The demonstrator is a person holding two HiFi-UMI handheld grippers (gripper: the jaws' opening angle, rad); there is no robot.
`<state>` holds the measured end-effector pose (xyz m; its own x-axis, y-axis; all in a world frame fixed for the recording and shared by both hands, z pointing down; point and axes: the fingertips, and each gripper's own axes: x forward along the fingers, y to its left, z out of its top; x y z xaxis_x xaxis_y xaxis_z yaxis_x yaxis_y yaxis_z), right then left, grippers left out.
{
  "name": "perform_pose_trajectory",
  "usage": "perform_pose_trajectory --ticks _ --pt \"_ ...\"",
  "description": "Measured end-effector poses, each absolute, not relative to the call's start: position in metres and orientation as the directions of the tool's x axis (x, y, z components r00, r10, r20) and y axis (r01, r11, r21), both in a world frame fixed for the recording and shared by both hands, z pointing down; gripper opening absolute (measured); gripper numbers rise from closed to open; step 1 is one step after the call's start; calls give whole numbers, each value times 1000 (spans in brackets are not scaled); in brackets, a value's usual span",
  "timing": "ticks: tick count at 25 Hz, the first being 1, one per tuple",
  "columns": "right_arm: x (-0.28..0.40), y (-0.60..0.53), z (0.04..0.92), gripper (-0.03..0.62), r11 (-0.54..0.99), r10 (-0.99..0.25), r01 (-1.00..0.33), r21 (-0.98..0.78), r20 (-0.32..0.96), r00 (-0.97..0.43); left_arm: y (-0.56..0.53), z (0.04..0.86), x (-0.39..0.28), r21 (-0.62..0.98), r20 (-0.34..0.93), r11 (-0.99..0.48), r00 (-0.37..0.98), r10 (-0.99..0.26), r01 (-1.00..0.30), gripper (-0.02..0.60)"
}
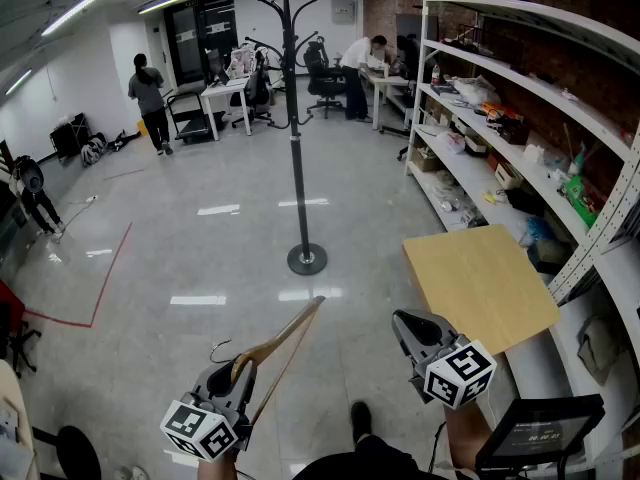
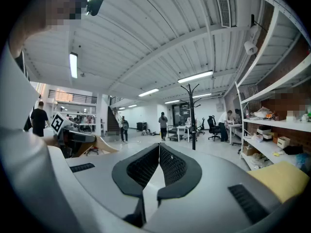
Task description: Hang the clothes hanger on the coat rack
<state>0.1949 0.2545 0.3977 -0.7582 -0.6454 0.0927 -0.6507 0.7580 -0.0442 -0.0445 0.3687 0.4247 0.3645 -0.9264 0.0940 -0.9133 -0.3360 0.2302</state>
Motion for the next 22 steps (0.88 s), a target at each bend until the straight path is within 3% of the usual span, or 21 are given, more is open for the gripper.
perform_pose_trajectory --ticks 22 --pt "202 14 388 6 825 -560 -563 -42 67 -826 143 404 -12 197 99 -354 378 -920 -914 52"
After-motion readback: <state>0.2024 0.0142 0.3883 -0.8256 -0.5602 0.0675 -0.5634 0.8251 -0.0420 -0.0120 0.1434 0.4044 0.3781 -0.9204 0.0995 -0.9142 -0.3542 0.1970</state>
